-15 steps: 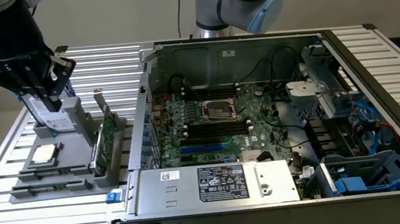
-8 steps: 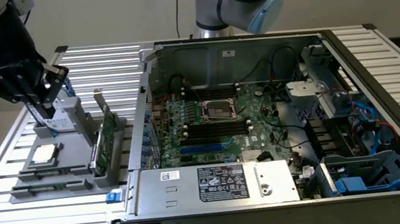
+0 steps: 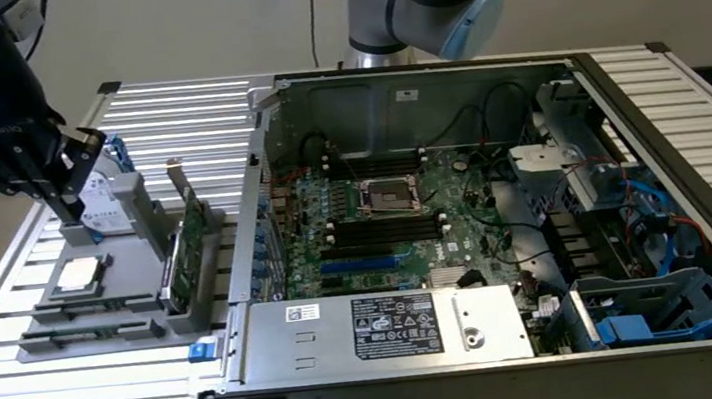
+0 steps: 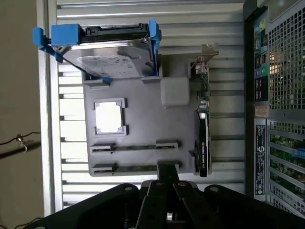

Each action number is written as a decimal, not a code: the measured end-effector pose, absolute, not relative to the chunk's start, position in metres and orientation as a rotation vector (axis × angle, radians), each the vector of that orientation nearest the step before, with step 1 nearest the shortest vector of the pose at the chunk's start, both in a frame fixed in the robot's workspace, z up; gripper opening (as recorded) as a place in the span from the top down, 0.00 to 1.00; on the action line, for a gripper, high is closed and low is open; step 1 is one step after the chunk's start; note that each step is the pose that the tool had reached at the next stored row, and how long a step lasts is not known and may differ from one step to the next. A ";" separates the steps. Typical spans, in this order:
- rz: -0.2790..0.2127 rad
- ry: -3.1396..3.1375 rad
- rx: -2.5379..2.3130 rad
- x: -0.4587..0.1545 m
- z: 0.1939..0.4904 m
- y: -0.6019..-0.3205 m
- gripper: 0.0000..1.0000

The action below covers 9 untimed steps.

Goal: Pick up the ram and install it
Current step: 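Reach for the ram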

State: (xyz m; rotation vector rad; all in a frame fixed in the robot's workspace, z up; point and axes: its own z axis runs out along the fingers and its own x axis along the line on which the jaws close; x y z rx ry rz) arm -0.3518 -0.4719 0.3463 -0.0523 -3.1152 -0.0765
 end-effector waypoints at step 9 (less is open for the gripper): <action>-0.076 -3.115 -0.010 -0.362 0.339 -0.475 0.89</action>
